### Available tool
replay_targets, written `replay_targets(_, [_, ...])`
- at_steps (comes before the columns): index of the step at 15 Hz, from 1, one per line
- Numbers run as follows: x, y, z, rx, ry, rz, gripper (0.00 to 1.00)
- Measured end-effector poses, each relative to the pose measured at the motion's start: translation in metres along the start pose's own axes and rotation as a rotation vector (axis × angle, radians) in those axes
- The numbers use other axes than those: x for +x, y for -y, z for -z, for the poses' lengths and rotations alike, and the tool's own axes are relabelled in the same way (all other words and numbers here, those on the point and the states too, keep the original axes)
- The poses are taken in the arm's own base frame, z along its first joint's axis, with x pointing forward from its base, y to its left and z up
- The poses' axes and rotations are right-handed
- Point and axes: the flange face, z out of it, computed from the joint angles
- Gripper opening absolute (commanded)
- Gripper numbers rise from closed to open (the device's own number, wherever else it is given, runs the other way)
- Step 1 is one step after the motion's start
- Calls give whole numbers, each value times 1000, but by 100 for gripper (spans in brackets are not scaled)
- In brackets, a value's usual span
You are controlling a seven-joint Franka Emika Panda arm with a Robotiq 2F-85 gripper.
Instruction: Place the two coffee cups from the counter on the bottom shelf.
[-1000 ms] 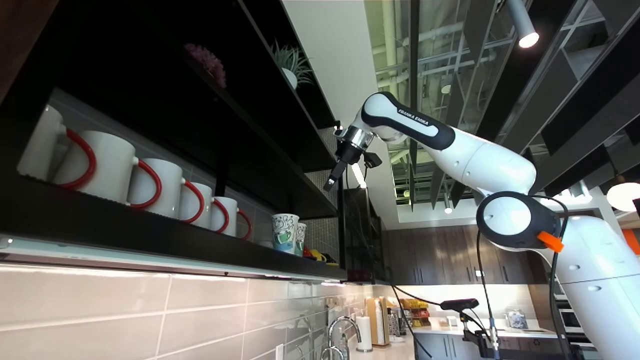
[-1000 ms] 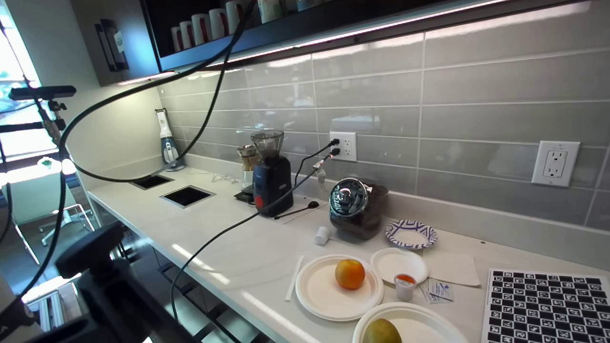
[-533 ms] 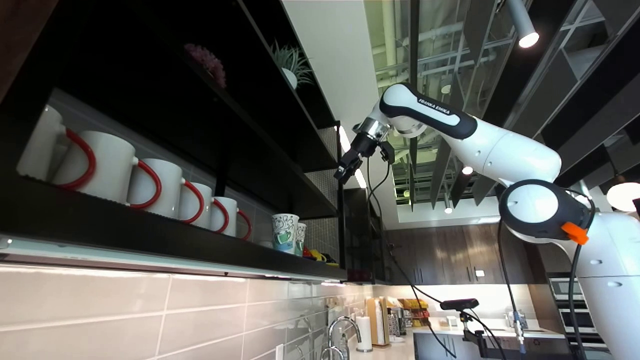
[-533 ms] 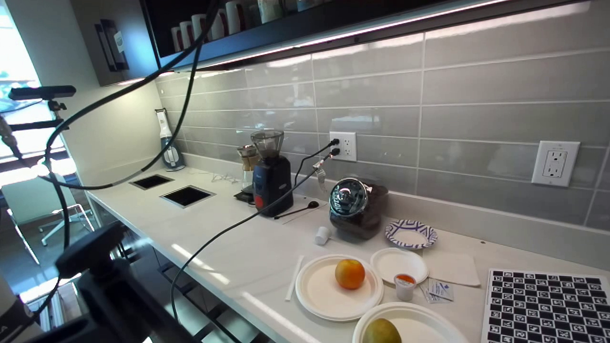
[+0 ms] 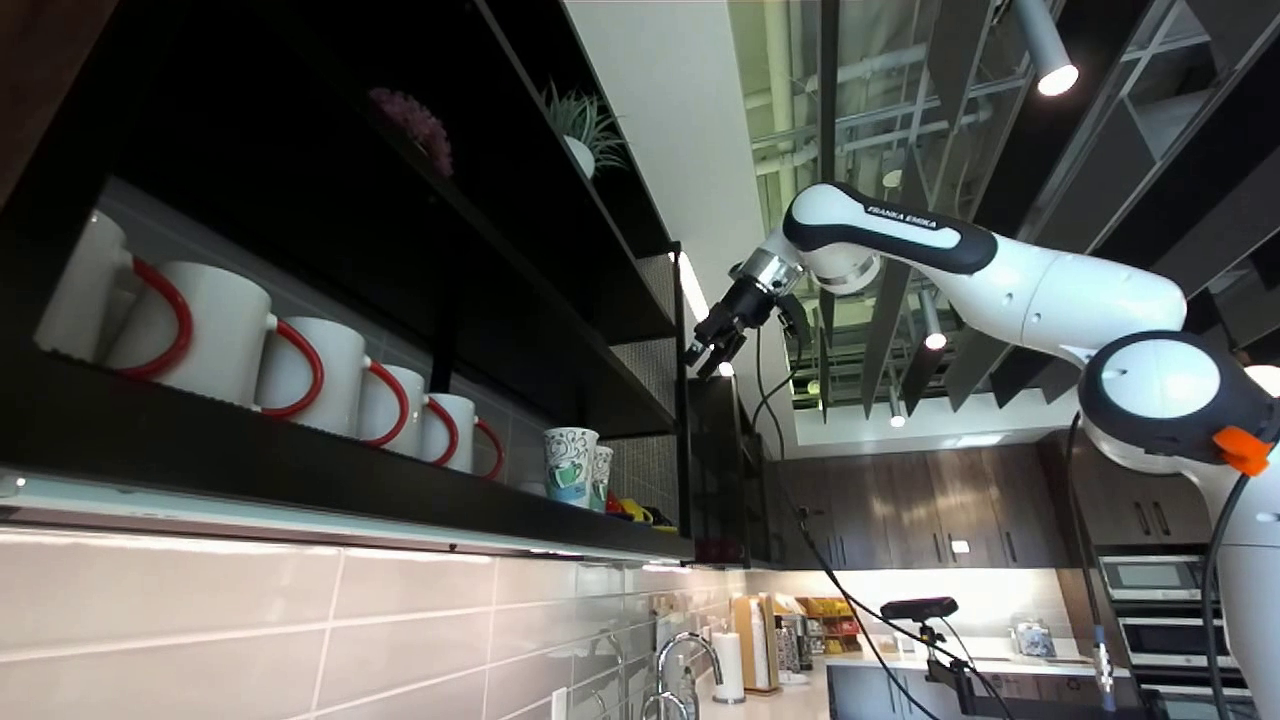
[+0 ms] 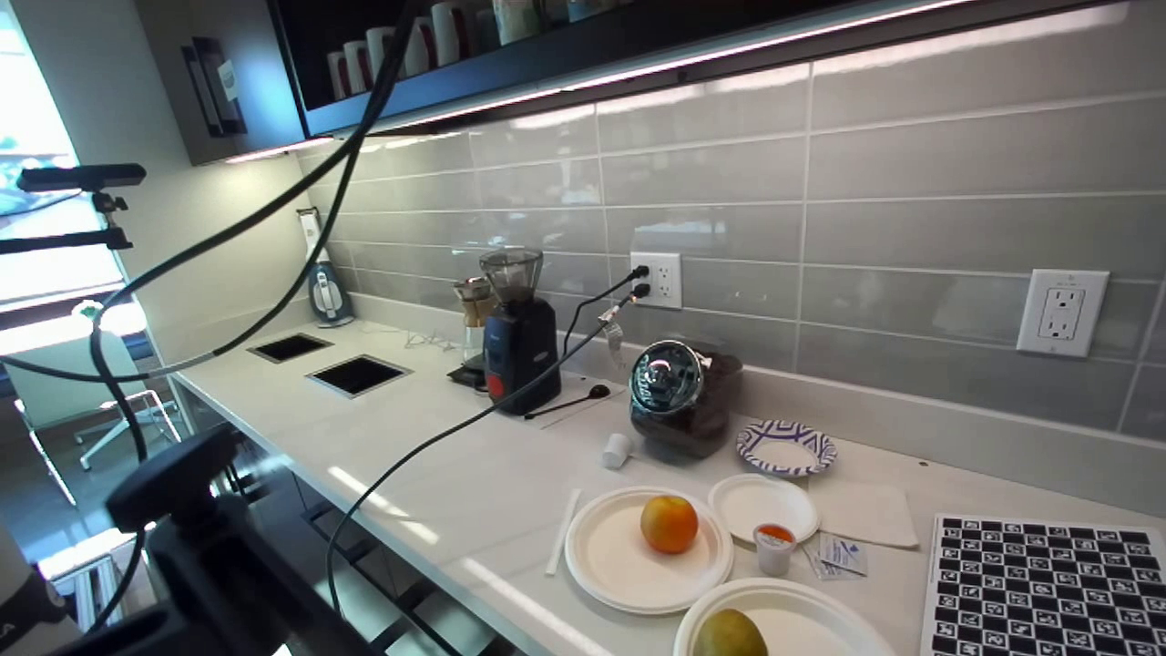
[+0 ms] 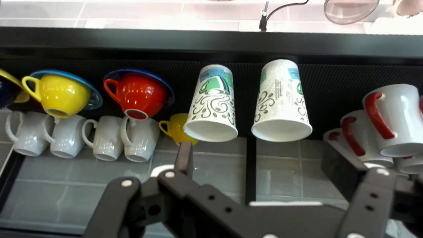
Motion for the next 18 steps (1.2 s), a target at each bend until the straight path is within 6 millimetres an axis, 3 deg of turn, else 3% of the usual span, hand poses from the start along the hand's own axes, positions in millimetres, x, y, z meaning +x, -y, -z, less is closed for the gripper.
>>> replay_targets(5, [-35, -2, -15, 36, 21, -15, 100])
replay_targets(11, [-78, -4, -37, 30, -48, 92, 100])
replay_targets(18, [-128, -11, -71, 67, 10, 40, 100])
